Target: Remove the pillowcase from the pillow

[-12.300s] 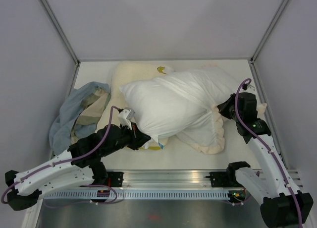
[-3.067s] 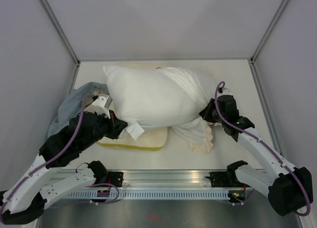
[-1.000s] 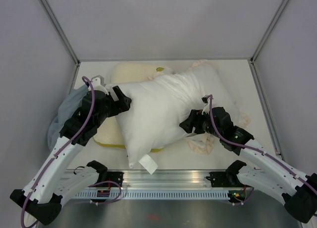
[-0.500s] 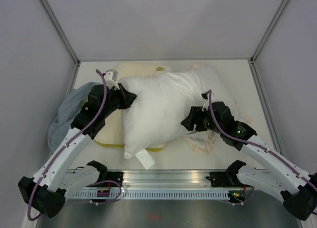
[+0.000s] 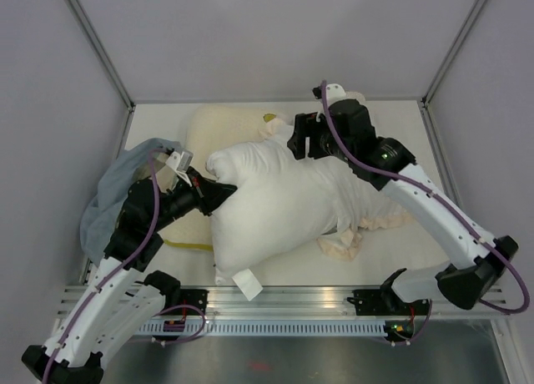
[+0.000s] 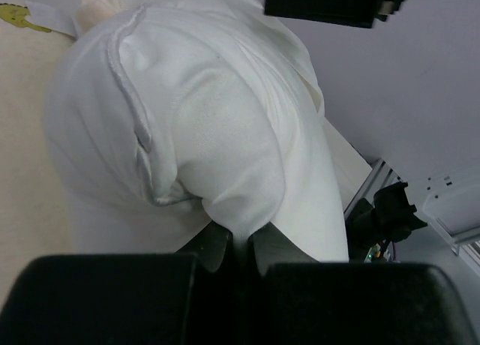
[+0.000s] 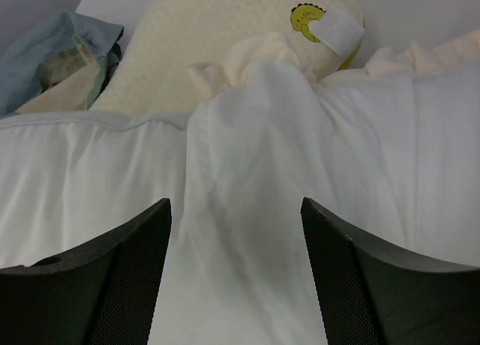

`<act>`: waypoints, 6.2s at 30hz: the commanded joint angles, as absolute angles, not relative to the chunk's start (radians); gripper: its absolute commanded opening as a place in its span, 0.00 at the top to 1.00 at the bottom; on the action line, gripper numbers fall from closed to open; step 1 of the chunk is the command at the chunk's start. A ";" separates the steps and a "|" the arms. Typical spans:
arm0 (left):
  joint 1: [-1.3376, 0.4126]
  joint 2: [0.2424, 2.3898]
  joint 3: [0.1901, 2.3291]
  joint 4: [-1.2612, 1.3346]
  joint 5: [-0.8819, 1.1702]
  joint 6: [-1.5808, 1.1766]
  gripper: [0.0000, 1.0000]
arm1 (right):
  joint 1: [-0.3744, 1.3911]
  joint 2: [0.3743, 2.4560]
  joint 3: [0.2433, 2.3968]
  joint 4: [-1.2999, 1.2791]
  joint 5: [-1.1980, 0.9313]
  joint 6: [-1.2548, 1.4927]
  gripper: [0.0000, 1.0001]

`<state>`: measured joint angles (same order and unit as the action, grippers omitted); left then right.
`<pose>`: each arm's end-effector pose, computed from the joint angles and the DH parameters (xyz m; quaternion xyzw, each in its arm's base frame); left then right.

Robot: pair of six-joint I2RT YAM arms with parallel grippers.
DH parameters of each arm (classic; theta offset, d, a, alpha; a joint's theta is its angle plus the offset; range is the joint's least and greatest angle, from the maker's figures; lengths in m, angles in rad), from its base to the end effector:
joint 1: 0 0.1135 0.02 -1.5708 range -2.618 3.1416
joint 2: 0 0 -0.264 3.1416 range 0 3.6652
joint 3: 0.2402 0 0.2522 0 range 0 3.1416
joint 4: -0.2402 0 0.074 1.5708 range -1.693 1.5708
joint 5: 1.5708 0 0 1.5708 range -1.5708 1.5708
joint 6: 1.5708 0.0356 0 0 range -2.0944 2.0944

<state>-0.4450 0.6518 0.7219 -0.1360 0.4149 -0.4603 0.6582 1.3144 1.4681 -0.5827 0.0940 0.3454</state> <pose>0.1352 -0.0804 0.3436 0.1353 0.7154 -0.4277 0.5357 0.2279 0.1720 0.4201 -0.1058 0.8342 0.2250 0.4923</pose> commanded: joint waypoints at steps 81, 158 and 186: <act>-0.420 0.427 0.727 -0.732 0.207 -0.676 0.00 | 0.215 0.885 0.804 -0.486 -0.133 0.489 0.02; -0.422 0.453 1.395 -0.926 -0.109 -0.469 0.98 | 0.153 1.192 0.686 -0.353 0.292 0.666 1.00; -0.422 0.405 1.523 -1.052 -0.115 -0.482 0.98 | 0.011 1.190 0.755 -0.354 0.302 0.660 1.00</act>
<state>-0.4328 0.4244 1.4666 -1.1847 -0.0219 -0.5282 0.0570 1.1812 0.6914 -0.3729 0.1631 0.6765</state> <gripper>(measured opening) 0.063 0.030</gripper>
